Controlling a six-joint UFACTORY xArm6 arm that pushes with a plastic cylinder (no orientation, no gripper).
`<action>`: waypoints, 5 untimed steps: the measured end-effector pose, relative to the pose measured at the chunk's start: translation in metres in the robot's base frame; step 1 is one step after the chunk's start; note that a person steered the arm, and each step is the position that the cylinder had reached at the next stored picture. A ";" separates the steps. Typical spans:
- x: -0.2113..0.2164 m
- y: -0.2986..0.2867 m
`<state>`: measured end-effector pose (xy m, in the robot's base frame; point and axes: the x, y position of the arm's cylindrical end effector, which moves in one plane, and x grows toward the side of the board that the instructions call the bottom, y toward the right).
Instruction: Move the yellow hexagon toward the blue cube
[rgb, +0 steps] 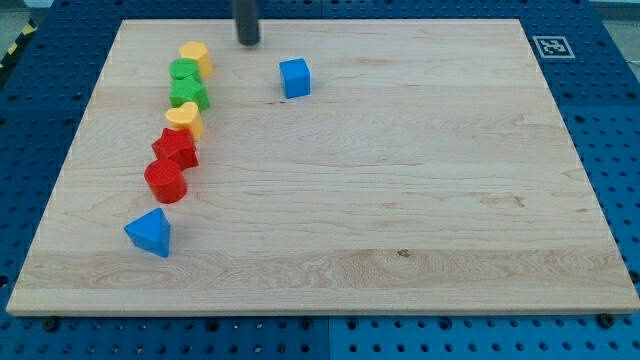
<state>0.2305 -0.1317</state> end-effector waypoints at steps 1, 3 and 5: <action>0.000 -0.067; 0.002 -0.087; 0.027 -0.087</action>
<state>0.2577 -0.2184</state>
